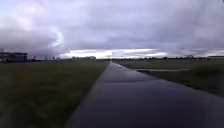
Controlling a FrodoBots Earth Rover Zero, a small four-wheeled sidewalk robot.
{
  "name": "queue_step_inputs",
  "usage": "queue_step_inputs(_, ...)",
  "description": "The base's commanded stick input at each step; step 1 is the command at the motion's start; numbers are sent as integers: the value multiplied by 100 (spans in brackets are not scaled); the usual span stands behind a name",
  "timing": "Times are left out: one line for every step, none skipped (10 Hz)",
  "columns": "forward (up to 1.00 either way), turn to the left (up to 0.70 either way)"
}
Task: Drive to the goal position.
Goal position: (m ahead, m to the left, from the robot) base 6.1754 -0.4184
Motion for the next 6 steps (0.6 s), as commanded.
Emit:
queue_step_inputs(70, 0)
queue_step_inputs(70, 0)
queue_step_inputs(70, 0)
queue_step_inputs(70, 0)
queue_step_inputs(70, 0)
queue_step_inputs(70, 0)
